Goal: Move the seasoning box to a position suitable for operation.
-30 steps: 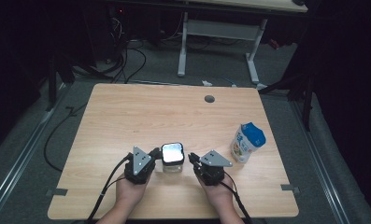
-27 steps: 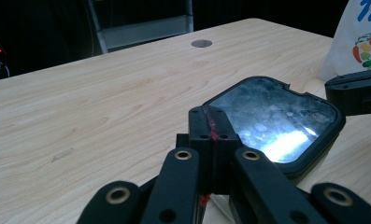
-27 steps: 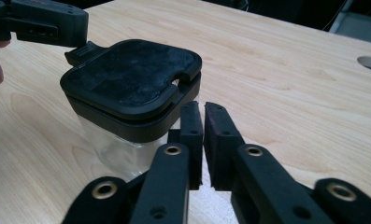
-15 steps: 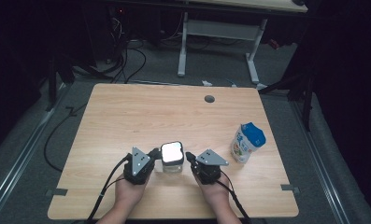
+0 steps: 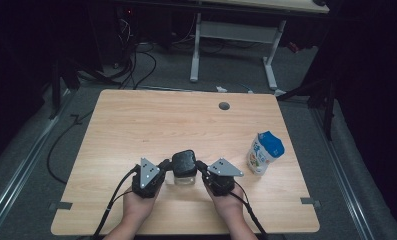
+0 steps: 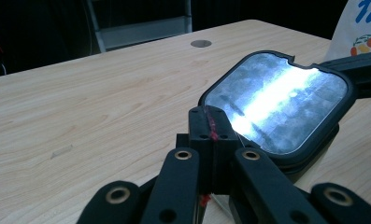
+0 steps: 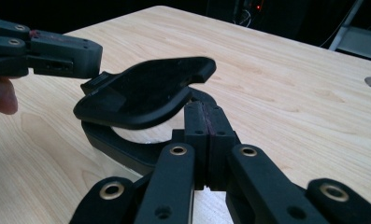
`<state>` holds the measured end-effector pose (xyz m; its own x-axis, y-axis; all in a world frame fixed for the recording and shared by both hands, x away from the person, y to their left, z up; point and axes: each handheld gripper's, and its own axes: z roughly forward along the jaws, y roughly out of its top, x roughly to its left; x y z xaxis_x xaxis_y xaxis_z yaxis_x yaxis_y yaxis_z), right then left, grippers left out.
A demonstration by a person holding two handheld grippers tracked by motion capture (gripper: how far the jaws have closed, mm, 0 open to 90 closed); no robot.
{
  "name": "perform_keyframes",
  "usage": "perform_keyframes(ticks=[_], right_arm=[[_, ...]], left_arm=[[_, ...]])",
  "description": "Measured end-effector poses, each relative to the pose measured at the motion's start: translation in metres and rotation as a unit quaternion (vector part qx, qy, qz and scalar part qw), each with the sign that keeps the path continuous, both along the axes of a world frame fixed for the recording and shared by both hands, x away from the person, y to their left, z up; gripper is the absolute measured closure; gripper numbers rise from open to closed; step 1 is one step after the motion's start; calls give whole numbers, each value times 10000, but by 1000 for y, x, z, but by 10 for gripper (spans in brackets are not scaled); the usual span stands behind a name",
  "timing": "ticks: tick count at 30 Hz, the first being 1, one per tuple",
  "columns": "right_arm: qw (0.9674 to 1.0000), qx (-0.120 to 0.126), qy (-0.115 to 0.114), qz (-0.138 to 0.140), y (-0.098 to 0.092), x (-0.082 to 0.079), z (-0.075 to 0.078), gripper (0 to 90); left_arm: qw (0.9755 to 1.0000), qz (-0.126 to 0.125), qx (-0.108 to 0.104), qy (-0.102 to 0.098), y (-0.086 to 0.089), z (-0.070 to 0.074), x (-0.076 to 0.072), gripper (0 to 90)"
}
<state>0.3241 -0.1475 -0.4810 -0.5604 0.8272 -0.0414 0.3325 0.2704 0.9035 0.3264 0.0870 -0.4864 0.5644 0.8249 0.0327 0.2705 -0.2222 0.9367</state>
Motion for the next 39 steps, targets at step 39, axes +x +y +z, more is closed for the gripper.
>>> perform_keyframes(ticks=[39], right_arm=[[9969,521,-186,556,43,-13,5,895]], left_arm=[[9992,85,-146,359,34,-22,-2,894]])
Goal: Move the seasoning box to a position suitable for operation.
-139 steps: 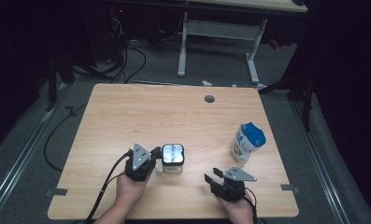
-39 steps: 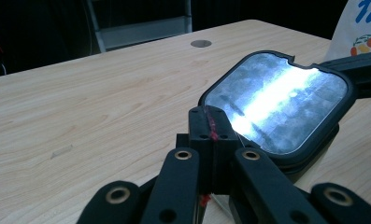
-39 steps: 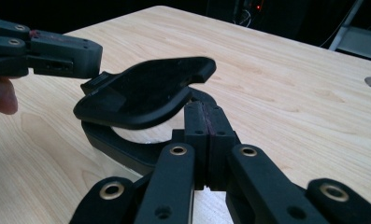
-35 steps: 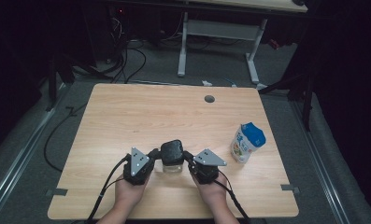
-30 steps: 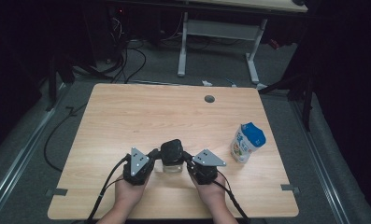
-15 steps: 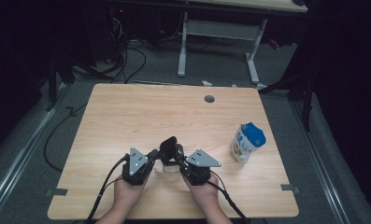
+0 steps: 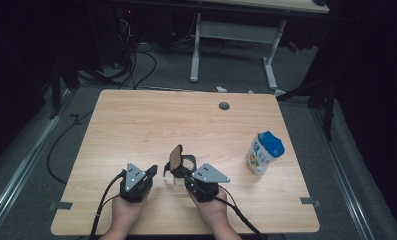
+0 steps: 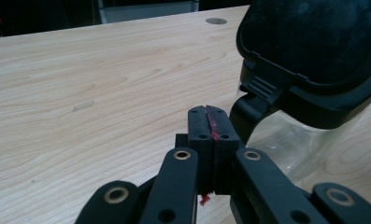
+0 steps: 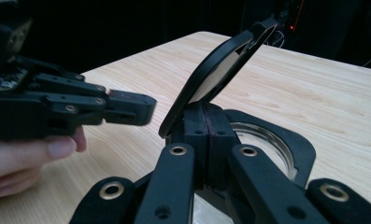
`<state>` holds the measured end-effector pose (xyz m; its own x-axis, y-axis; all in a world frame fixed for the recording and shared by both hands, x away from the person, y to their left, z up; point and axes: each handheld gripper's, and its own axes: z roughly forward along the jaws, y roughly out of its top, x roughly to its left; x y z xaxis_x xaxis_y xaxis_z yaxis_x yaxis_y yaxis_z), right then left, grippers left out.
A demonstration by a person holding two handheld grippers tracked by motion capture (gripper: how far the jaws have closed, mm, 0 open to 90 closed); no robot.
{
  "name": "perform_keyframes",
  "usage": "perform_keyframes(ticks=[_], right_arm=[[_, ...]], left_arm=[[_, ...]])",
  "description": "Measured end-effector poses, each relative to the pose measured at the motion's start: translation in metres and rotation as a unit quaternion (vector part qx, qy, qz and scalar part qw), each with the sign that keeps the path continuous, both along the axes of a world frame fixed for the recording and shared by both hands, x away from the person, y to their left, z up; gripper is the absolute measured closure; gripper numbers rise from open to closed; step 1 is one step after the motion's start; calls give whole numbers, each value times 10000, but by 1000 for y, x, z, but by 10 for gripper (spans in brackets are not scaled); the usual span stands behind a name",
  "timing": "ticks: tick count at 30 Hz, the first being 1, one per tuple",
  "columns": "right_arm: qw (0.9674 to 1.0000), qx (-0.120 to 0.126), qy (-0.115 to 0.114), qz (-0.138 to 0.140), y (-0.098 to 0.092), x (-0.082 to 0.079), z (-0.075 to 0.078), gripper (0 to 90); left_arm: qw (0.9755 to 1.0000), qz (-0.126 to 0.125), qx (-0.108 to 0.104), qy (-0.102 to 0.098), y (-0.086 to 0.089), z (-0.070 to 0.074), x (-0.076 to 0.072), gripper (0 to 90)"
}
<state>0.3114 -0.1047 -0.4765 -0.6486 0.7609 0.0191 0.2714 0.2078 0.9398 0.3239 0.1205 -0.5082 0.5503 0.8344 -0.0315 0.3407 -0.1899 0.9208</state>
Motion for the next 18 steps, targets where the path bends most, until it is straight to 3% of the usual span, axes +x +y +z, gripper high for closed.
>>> perform_keyframes(ticks=[18], right_arm=[[9999,50,-114,112,11,0,8,895]], left_arm=[[9997,-178,-109,120,-16,-3,5,899]])
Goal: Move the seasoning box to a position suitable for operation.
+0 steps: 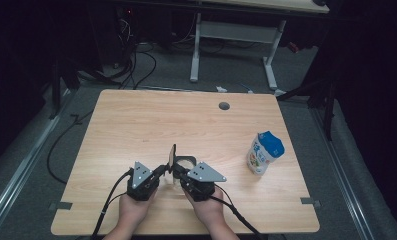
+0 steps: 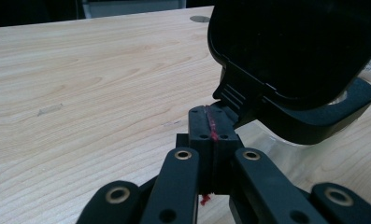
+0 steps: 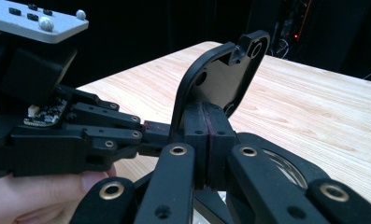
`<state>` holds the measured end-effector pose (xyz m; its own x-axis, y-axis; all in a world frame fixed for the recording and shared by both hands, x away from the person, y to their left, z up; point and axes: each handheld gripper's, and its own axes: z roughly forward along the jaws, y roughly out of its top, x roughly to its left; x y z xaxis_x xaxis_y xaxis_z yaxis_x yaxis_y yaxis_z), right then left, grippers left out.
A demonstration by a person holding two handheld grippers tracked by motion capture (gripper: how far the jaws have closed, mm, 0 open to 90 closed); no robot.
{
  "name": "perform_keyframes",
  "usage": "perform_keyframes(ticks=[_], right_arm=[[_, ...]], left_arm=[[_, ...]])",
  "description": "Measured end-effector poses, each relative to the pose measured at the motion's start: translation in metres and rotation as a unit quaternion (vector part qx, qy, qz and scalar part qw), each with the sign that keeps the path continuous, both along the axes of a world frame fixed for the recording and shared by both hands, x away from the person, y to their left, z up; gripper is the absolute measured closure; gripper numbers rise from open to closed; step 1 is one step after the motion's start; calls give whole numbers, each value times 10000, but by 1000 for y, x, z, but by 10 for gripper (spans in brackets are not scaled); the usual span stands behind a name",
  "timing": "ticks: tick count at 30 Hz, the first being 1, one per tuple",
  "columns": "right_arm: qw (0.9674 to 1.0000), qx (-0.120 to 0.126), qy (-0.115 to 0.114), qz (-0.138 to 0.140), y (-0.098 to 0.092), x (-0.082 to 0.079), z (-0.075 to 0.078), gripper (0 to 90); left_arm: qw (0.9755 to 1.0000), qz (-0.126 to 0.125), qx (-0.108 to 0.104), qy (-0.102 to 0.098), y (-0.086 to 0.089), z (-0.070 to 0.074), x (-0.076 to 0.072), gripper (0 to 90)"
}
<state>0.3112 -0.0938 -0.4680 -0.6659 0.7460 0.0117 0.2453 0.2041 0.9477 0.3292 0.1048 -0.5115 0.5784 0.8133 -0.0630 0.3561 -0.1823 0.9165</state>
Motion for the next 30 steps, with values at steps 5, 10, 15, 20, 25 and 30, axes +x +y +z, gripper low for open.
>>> perform_keyframes(ticks=[5,10,15,20,25,30], right_arm=[[10000,0,-10,17,3,0,2,895],[10000,-1,-1,38,6,0,2,896],[10000,12,18,62,10,1,1,896],[10000,18,35,65,13,2,1,896],[10000,-28,12,87,12,1,2,895],[10000,-34,-19,-7,3,-1,3,895]], left_arm=[[10000,0,4,-33,-3,0,-2,899],[10000,-3,6,-37,-4,0,-2,899],[10000,-20,8,-60,-5,-1,-2,899],[10000,-47,9,-72,-7,-1,-3,899],[10000,-42,5,-77,-9,-1,-4,898],[9999,-37,54,-85,-5,-2,-6,897]])
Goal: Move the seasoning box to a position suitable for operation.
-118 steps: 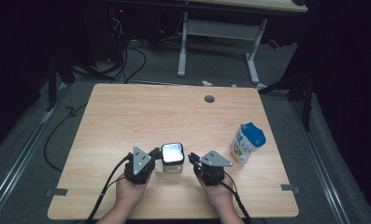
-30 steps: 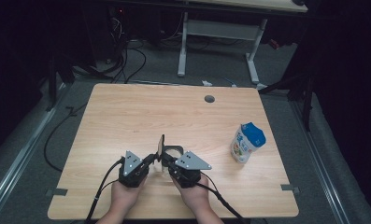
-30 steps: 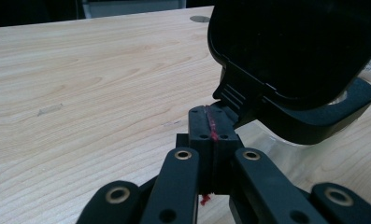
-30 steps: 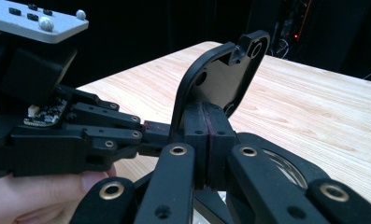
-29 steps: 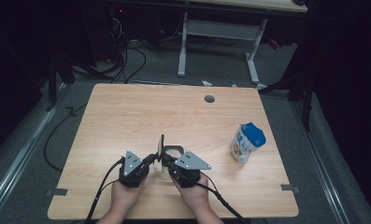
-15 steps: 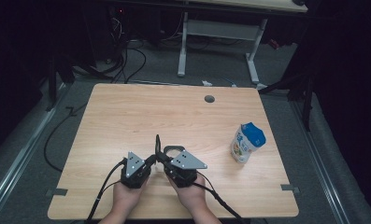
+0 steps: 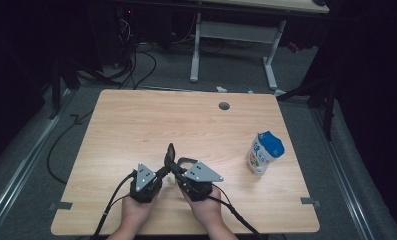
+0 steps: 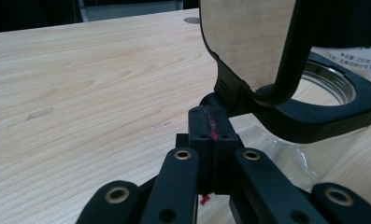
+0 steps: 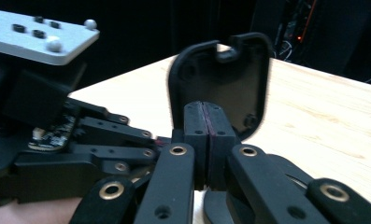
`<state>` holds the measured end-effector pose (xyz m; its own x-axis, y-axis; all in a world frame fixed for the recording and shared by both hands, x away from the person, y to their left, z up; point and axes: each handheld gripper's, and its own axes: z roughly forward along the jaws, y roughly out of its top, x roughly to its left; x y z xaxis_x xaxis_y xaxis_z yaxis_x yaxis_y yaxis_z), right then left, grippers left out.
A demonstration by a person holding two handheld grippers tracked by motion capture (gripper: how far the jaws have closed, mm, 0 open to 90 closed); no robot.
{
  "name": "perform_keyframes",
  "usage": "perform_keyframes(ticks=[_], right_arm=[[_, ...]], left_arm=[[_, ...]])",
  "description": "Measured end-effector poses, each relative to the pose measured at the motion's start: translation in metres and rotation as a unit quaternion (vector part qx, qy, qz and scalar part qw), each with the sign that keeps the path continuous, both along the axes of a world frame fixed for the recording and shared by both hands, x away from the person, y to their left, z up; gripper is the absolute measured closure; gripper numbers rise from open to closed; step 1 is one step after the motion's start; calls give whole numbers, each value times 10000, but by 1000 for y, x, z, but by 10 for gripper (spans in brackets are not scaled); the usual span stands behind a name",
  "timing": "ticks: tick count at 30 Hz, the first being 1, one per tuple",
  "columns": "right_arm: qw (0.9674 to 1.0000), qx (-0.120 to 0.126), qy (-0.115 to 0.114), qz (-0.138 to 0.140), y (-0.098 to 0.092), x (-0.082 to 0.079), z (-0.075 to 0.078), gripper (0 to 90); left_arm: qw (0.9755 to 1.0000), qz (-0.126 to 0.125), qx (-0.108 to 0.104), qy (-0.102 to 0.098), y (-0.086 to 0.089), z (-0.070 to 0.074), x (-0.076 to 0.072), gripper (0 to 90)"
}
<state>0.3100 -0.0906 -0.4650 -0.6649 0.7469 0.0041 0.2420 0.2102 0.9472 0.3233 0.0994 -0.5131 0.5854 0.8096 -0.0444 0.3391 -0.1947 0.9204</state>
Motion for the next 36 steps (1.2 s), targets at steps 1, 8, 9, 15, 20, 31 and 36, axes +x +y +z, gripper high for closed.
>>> perform_keyframes(ticks=[1,8,9,15,20,31,36], right_arm=[[10000,6,2,-32,-3,0,0,896],[9996,-16,14,-267,-31,-3,-6,896],[9995,-42,4,-306,-34,-4,-6,896],[9983,-175,30,-555,-65,-13,-15,896],[9965,-294,133,-770,-90,-25,-29,896],[9950,-411,339,-846,-111,-32,-51,897],[9954,-363,306,-828,-109,-34,-49,896]], left_arm=[[10000,-9,10,6,1,0,-1,897],[10000,-9,-2,22,7,-4,-6,894],[10000,-18,-3,35,8,-4,-7,893],[9999,-103,-91,82,7,-7,-18,894],[9994,-256,-195,110,1,-3,-29,898],[9985,-388,-383,9,-23,18,-30,899],[9988,-318,-378,-25,-23,23,-25,900]])
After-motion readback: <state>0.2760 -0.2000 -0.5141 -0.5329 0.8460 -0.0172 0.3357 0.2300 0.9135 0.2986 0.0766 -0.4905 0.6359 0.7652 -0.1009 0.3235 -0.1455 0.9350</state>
